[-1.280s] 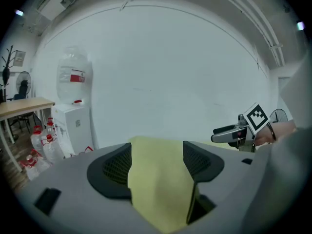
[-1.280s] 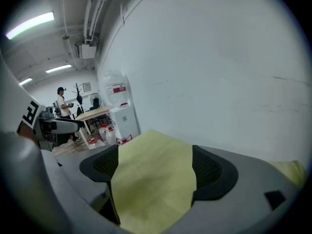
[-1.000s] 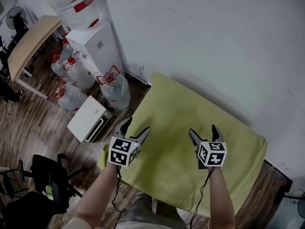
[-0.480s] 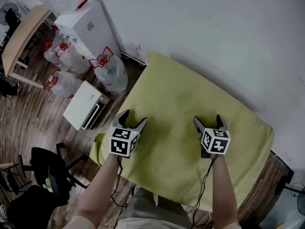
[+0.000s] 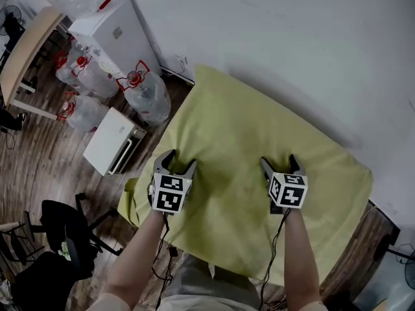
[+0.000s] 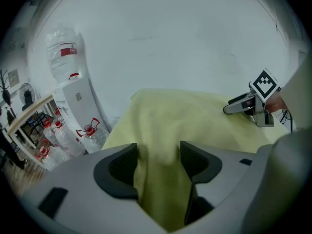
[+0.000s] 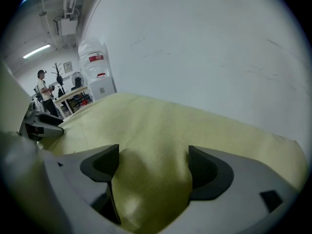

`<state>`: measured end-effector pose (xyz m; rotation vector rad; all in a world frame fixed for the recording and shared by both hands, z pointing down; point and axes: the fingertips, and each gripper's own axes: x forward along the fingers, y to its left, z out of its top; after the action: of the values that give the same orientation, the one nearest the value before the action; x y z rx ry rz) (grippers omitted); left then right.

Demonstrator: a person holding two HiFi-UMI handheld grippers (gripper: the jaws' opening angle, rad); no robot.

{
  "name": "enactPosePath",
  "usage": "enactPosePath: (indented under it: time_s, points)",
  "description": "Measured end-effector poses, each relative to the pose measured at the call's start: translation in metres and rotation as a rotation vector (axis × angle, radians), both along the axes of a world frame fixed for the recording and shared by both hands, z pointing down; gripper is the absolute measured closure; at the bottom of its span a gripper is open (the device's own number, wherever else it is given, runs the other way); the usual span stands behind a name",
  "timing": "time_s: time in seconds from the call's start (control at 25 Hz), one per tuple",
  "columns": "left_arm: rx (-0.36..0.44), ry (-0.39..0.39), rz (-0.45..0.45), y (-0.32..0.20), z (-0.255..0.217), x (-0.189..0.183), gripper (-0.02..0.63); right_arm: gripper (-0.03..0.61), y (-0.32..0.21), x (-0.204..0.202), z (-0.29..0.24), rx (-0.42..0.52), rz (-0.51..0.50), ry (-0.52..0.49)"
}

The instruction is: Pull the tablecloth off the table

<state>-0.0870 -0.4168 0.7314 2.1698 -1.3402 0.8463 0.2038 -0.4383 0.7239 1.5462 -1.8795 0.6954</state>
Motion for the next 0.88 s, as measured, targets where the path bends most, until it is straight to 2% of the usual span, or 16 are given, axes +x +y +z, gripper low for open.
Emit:
enactPosePath:
  time_s: [0.12,0.28,0.36,0.48,0.52,0.72,0.88]
  points:
    - [0.010,-0.019,0.018,0.007,0.002,0.012,0.420,0.156,0.003,-0.005,-0.002,-0.006,-0.021,0.002]
    - [0.043,-0.074,0.040,0.013,0.003,0.027,0.546,0.292,0.009,-0.014,-0.003,-0.027,-0.058,0.009]
    - [0.041,-0.078,0.041,0.017,0.003,0.029,0.569,0.353,0.015,-0.019,-0.004,-0.047,-0.070,0.010]
    - [0.034,-0.064,0.035,0.021,0.002,0.030,0.580,0.505,0.025,-0.028,-0.003,-0.088,-0.105,-0.005]
    - [0.036,-0.062,0.027,0.023,0.002,0.030,0.580,0.536,0.030,-0.030,-0.003,-0.097,-0.119,-0.017]
    - [0.054,0.002,-0.039,0.034,-0.012,0.027,0.589,0.546,0.044,-0.037,-0.013,-0.086,-0.145,-0.090]
    - [0.103,0.017,-0.015,0.041,-0.043,0.023,0.589,0.546,0.050,-0.038,-0.048,-0.020,-0.129,-0.149]
